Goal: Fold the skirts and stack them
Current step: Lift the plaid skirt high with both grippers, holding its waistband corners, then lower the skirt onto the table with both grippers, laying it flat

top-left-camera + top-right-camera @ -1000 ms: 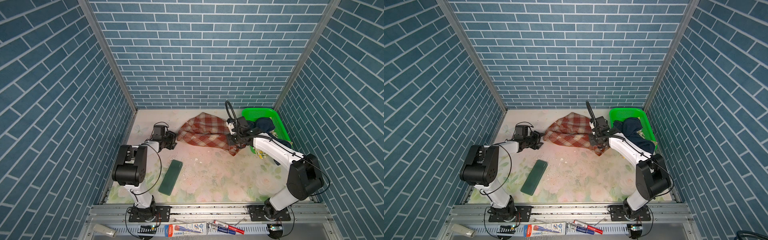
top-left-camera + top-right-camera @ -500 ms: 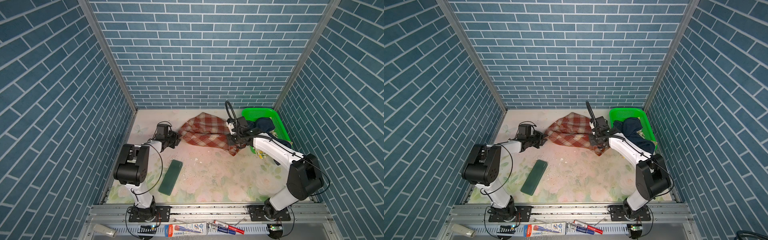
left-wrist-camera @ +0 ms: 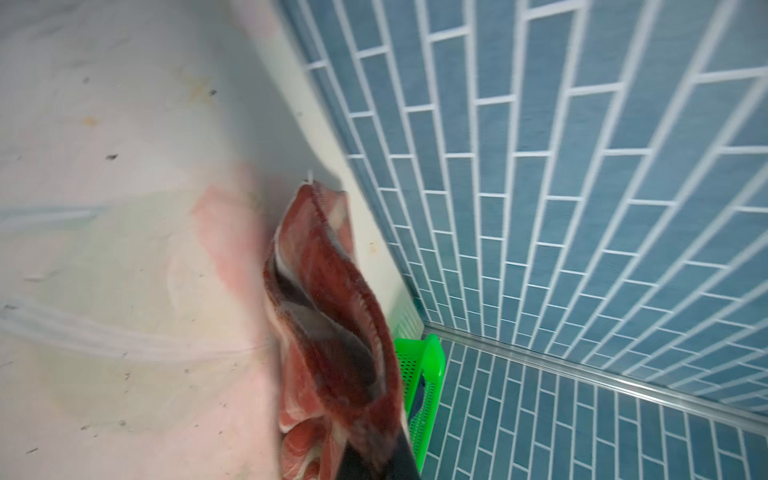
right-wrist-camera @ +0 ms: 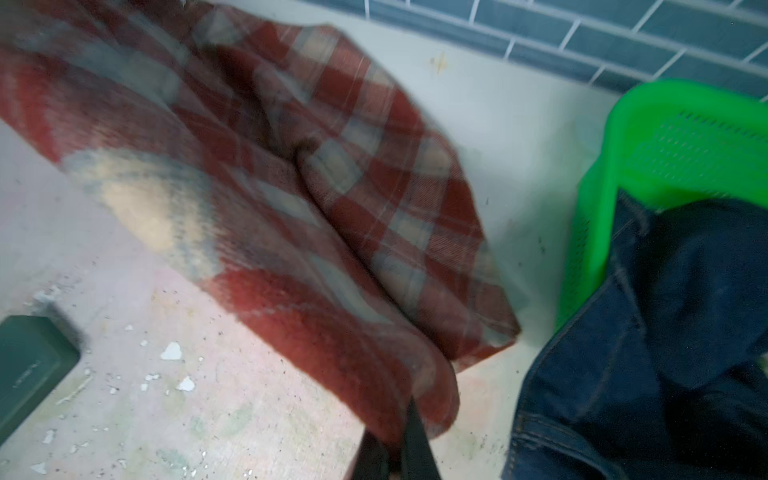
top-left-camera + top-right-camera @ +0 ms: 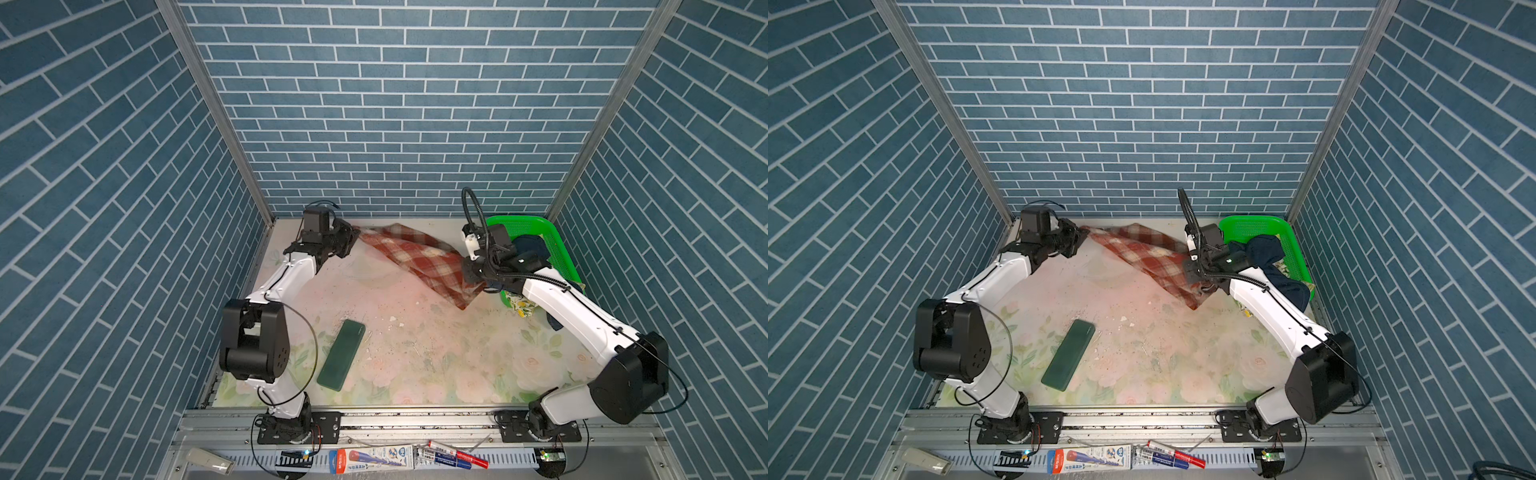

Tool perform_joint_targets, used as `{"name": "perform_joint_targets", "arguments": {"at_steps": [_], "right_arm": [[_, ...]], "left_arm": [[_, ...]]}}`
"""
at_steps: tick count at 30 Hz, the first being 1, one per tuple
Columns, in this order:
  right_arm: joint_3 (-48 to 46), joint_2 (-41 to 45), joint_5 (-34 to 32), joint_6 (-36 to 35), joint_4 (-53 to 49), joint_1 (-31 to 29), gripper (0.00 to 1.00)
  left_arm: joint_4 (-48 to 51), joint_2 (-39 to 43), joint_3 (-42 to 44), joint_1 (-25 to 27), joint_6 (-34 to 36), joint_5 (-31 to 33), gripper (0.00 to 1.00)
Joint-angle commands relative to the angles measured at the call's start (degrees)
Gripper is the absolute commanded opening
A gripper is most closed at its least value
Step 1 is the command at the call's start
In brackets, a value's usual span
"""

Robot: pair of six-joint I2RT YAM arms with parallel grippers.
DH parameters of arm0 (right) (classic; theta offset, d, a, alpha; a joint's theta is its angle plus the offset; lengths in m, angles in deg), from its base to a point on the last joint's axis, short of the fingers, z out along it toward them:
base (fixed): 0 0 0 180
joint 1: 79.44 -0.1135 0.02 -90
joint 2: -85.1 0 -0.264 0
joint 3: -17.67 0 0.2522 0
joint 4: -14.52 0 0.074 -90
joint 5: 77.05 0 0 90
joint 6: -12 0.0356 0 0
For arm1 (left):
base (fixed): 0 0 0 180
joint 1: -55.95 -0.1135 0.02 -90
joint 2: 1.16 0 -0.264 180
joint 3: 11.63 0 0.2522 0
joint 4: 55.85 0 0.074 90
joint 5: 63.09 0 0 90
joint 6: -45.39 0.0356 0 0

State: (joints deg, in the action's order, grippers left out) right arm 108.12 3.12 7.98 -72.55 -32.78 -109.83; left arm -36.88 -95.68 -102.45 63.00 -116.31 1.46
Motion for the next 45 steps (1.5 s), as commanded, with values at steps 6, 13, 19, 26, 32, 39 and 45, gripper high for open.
{"name": "perform_joint_targets", "arguments": {"at_steps": [6, 13, 19, 26, 32, 39, 45], "right_arm": [[16.5, 3.8, -4.8, -7.5, -4.5, 0.0, 0.00], [30.6, -5.2, -3.6, -8.8, -6.4, 1.6, 0.00], [48.4, -18.4, 0.5, -11.8, -6.6, 3.8, 0.00], [79.1, -33.9, 2.1, -17.6, -14.2, 4.9, 0.00], [63.9, -24.2, 3.9, -20.6, -7.3, 4.6, 0.00], [15.2, -1.0, 1.2, -23.9, 10.0, -3.3, 0.00], [-13.8, 5.3, 1.1, -16.0, 18.8, -10.2, 0.00]], "left_arm": [[14.9, 10.5, -10.5, -2.4, 12.5, 4.2, 0.00], [18.3, 9.9, -14.9, -4.0, 15.5, 5.3, 0.00], [19.5, 0.2, -25.5, -5.8, 16.7, 1.7, 0.00], [25.5, -9.1, -44.7, -6.0, 18.9, -0.3, 0.00], [21.7, -3.3, -36.7, -6.0, 19.2, -1.5, 0.00], [10.5, 13.0, 0.1, -6.0, 19.8, -1.0, 0.00], [2.8, 17.9, 26.2, -6.1, 21.3, 1.5, 0.02]]}}
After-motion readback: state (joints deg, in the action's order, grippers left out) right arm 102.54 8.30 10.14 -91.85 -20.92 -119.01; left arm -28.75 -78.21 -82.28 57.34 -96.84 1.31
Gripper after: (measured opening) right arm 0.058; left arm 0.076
